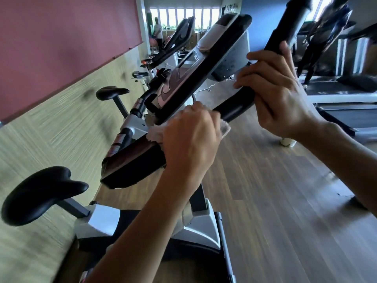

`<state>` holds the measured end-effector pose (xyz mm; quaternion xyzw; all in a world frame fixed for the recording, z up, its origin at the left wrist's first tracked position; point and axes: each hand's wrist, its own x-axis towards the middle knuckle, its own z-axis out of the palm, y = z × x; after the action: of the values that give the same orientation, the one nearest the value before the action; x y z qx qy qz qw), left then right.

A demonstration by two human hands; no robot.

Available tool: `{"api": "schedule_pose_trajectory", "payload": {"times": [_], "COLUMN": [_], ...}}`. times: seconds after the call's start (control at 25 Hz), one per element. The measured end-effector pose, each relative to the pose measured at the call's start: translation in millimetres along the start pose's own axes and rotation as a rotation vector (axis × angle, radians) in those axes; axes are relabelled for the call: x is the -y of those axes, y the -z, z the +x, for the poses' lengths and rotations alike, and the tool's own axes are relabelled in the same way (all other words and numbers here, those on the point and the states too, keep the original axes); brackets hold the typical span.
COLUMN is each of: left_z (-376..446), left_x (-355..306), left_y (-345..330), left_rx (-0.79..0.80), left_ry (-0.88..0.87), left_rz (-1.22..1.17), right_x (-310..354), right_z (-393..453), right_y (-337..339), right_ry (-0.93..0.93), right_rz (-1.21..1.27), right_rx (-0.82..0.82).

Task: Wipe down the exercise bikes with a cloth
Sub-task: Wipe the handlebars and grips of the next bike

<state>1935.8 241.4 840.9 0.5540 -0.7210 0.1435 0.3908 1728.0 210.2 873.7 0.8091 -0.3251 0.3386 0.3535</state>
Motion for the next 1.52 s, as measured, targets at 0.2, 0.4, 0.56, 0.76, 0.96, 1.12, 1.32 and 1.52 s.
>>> {"api": "schedule_pose_trajectory", "payload": {"times": [0.2,0.4,0.56,0.76,0.96,1.12,1.32,1.52], "left_z": [14,-1,22,-9,19,3,-6,12], "left_x": [-13,-1,-24,7,-22,-11,4,-15], "left_y": [2,2,1,-12,1,-12,-7,-2], "left_rx": [-0.059,0.006,0.046,-0.075,0.028,-0.116,-0.103,0.002], "left_ry": [-0.02,0.0,0.059,-0.095,0.079,-0.136,-0.062,0.024], "left_rz": [0.085,0.054,-0.038,0.014,-0.032,-0.006,0.133,-0.038], "right_x": [9,7,14,16,17,18,17,18], "right_z": [4,1,6,4,4,4,3,2], "right_y": [-9,-1,-5,-2,-2,-1,4,2], "right_ry": [-0.063,-0.043,-0.09,-0.091,-0.093,-0.09,-0.074,-0.087], "right_rz": [0.004,-0.012,-0.02,-0.018,-0.031,-0.028,-0.023,-0.012], "right_rx": [-0.03,-0.017,-0.02,-0.02,-0.023,-0.013,0.025,0.021]}}
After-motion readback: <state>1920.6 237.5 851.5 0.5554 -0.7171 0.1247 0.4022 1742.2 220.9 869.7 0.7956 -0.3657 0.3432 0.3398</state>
